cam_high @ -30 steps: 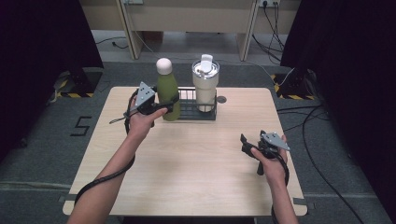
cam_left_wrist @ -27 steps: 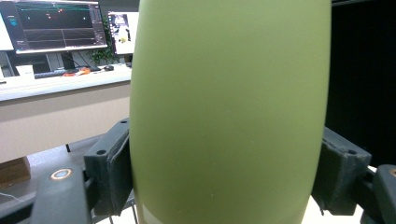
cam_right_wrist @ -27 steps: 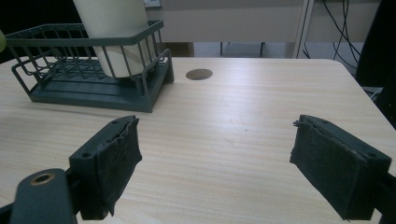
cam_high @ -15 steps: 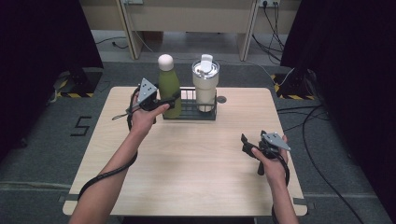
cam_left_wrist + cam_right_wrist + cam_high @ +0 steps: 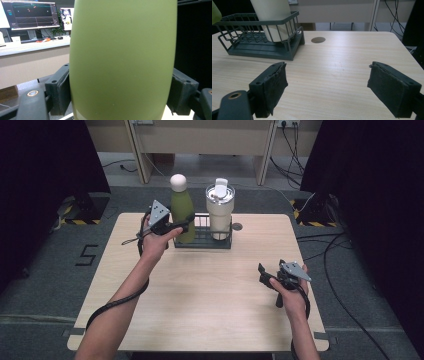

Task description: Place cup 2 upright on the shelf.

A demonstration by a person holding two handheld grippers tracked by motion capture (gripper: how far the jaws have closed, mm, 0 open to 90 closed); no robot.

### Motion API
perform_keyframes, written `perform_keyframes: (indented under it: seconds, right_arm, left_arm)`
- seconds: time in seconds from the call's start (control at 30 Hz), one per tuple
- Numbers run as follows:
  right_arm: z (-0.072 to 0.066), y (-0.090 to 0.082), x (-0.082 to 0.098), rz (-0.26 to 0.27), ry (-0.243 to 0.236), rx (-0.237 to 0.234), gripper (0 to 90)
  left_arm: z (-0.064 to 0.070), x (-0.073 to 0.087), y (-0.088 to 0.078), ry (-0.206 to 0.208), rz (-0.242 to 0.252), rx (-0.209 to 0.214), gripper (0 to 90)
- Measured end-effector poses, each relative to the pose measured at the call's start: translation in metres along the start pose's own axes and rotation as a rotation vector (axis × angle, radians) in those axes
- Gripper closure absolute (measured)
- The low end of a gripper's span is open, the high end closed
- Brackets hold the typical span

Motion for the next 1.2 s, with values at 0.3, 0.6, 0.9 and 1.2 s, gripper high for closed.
perform_keyframes:
  seconds: [0.3,0.6,0.9,1.2]
  right_arm:
    - [-0.001,0.001,0.001,-0.003,0.0,-0.005,14.9]
    - [-0.001,0.002,0.002,-0.007,0.004,-0.004,14.9]
    - [0.0,0.001,0.002,-0.002,0.006,-0.004,14.9]
    - [0.0,0.002,0.002,-0.004,0.008,-0.007,14.9]
  left_arm:
    - [-0.003,-0.004,0.004,-0.004,0.005,-0.006,20.8]
    - [-0.005,-0.01,0.009,0.003,0.009,-0.01,20.8]
    - [-0.009,-0.013,0.015,-0.005,0.011,-0.018,20.8]
    - [-0.011,-0.017,0.021,-0.002,0.011,-0.019,20.8]
Point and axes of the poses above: each handheld gripper's, and its own axes: y roughly forward along the jaws, x roughly out of its underside, z roughly to its right, the point moved 2 cm from there along y, roughly forward along the jaws
